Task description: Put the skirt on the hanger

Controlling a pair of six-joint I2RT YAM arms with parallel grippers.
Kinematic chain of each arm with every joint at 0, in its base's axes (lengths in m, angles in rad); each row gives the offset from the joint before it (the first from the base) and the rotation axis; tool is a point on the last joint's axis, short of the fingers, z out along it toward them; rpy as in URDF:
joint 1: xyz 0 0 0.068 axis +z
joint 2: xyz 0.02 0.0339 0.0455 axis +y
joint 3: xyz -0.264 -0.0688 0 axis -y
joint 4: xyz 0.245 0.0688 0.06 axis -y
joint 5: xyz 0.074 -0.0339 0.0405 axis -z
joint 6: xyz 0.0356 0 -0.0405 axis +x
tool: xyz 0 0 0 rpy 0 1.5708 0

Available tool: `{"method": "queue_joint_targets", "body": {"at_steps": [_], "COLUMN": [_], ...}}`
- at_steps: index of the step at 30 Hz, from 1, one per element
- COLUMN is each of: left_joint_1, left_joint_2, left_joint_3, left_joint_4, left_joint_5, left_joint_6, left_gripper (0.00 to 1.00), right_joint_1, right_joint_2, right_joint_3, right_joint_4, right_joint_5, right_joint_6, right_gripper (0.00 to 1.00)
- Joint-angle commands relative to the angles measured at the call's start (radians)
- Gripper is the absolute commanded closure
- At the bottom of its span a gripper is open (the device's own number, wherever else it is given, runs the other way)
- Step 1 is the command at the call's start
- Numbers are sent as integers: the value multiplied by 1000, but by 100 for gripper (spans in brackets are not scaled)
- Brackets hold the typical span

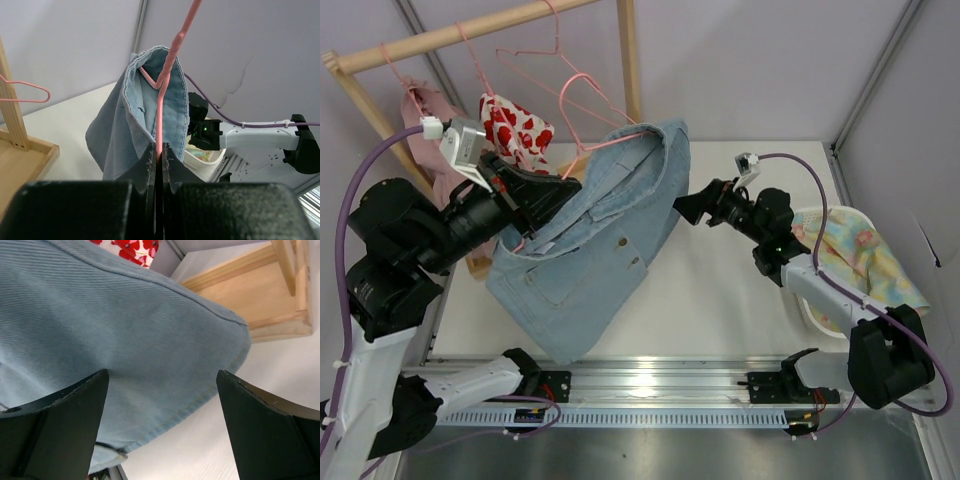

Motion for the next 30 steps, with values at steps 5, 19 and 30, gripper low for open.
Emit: {"method": "queue_joint_targets", "body": {"at_steps": [5,19,30], "left_joint_1": [-3,-2,-2], "left_joint_2": [-25,-34,-28], "left_joint_3": [6,48,116], "left_joint_4": [139,114,105], "left_joint_5": [10,-56,-112], "left_joint_6": [-23,-11,-5], "left_gripper": [100,100,100], "right_joint_1": [32,29,38], "right_joint_2": [31,27,90], "right_joint_3": [4,-34,-65], "right_joint_4": [175,91,270], "right_joint_5": [-9,132,69], "right_joint_6": [-3,34,74], "right_gripper": [13,7,1]}}
